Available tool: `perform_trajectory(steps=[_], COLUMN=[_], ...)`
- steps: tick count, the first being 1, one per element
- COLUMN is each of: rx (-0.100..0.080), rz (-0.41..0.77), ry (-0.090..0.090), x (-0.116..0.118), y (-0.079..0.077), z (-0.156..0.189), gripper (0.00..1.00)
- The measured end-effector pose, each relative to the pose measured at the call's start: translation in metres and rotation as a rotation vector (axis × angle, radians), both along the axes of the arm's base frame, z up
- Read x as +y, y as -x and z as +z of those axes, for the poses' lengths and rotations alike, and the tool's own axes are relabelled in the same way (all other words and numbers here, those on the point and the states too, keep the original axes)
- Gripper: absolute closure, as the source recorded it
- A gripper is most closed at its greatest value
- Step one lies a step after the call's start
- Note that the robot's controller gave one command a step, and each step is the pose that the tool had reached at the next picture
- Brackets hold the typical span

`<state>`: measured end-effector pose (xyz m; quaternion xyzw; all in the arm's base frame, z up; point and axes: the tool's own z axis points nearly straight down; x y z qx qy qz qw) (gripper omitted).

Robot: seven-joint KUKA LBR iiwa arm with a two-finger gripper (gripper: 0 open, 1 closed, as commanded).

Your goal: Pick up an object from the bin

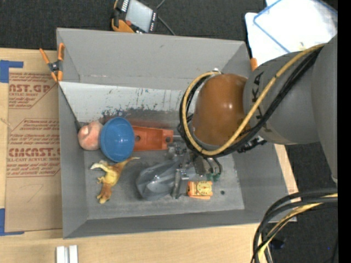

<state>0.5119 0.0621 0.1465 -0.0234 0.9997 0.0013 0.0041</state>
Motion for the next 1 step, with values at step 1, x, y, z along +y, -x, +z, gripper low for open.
perform_trajectory(steps=[1], rx=[0.000], rz=[0.000], ry=[0.000], x=[0.0000], y=[0.0000], z=[0.0000], gripper=[1.00])
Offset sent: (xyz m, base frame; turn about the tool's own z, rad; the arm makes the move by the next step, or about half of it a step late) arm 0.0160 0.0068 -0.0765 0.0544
